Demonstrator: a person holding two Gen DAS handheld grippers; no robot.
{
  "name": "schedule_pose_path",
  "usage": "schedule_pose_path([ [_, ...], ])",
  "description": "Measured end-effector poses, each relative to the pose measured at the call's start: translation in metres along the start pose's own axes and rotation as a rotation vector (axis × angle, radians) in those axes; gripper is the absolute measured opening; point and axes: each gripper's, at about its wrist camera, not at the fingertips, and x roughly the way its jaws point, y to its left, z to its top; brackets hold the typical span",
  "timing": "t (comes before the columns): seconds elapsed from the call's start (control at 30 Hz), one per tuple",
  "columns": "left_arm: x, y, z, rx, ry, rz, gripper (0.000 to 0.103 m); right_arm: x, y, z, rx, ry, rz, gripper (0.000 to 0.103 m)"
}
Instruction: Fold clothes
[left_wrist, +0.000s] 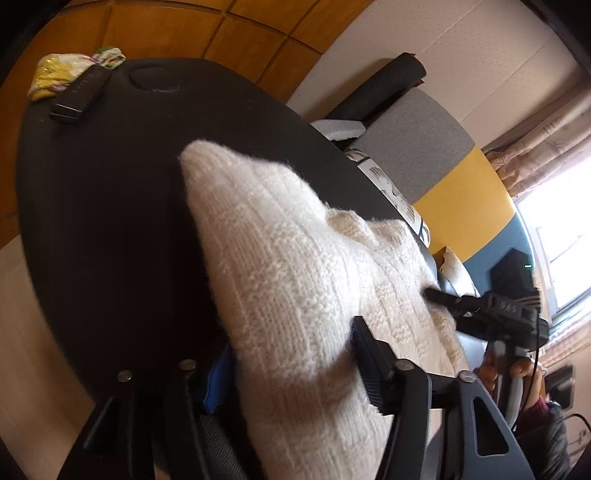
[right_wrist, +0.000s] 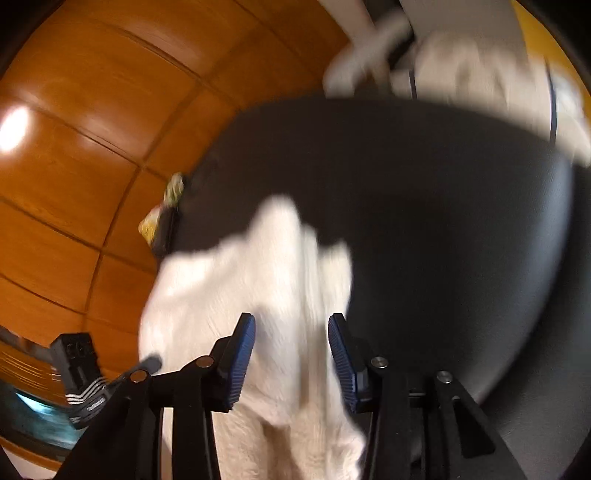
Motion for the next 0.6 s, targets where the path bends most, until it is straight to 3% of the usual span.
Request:
schedule_pose_path([
  [0.13,-0.025,-0.023,0.004,0.049,-0.097,0.038,0.067,0.010,0.066,0.010,-0.266,0.009,0.044,0.042],
  [0.27,-0.025,-0.031,0.039,0.107,-0.165,0.047,0.072,0.052,0.074,0.015,-0.302,0.096,-0.069,0.042],
  [0.33,-0.010,-0.037,0.055,0.128,-0.147,0.056,0.072,0.069,0.058,0.016,-0.252,0.128,-0.138,0.042],
  [0.43,0.011,-0.032,0.061,0.126,-0.066,0.079,0.072,0.082,0.036,0.016,-0.193,0.138,-0.169,0.036],
  [0.6,0.035,-0.022,0.047,0.116,0.037,0.096,0.072,0.094,0.029,0.010,-0.179,0.134,-0.138,0.034],
])
